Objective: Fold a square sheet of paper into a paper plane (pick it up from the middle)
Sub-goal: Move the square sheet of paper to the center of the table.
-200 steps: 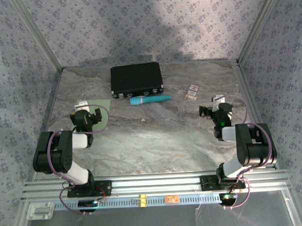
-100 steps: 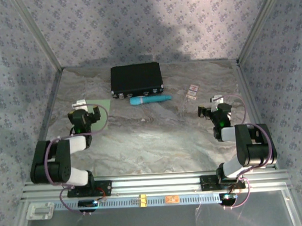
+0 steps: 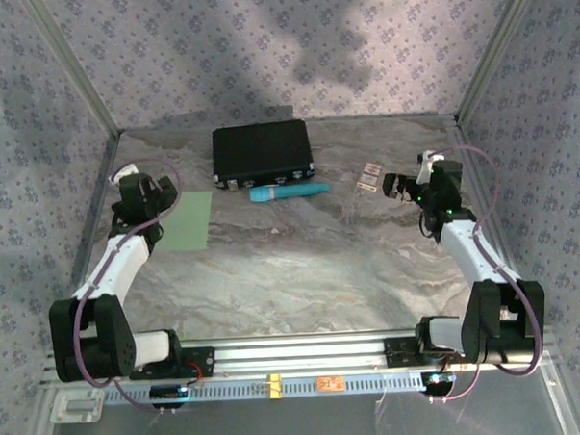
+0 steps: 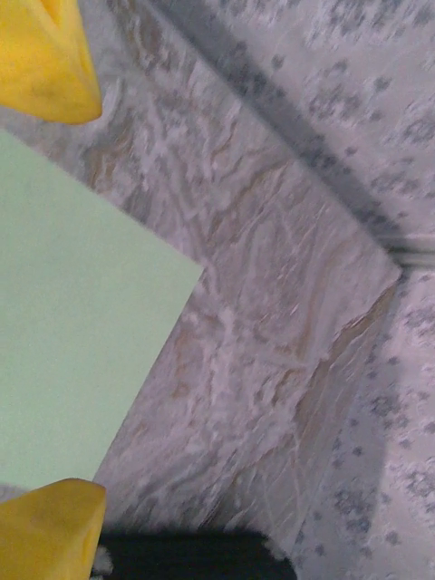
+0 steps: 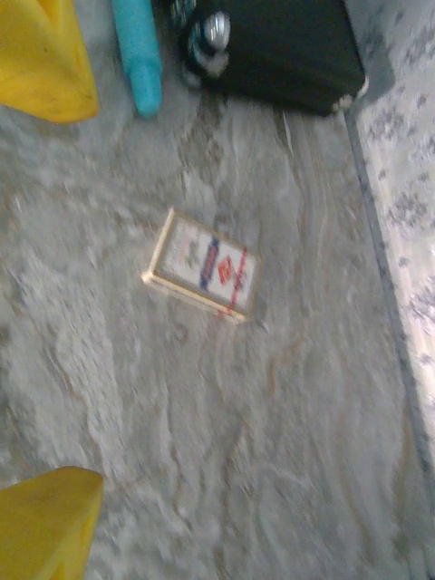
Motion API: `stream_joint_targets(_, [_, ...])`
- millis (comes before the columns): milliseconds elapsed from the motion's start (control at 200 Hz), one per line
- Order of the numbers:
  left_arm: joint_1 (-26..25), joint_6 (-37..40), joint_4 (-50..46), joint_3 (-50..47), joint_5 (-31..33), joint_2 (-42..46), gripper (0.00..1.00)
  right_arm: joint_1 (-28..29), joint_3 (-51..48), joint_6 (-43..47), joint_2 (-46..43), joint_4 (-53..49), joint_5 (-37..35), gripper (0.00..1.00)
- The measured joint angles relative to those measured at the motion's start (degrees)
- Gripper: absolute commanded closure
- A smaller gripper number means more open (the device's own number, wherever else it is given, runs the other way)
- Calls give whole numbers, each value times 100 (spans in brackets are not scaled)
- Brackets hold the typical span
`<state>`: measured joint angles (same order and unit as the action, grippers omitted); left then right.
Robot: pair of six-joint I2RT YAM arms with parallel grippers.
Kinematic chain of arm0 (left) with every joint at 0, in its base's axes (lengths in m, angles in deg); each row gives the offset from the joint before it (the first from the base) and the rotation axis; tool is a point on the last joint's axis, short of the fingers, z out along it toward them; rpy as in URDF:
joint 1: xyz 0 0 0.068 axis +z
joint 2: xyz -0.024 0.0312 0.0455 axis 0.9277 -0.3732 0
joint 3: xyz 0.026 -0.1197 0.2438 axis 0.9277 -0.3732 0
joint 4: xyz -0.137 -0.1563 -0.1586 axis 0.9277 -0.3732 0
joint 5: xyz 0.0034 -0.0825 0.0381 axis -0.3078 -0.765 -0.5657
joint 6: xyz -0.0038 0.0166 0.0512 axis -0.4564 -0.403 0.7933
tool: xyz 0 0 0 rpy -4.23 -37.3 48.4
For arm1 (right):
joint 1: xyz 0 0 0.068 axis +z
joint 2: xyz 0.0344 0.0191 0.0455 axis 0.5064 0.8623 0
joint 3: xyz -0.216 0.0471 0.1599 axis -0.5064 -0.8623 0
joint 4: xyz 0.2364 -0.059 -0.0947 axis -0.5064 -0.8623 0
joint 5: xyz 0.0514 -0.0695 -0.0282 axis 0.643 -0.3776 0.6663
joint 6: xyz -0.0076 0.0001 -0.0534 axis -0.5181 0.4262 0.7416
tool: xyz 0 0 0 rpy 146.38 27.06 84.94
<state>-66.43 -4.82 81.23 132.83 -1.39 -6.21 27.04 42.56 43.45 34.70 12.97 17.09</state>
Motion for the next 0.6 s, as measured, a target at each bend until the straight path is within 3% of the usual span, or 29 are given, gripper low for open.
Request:
stream_joint_targets(265, [170, -267, -1102, 588, -1808, -1440, 0, 197, -254, -975, 26, -817, 1449, 1])
stream_joint_targets(600, [173, -348, -1475, 1517, -3005, -2645, 0, 975, -345, -1635, -238, -844, 1725, 1])
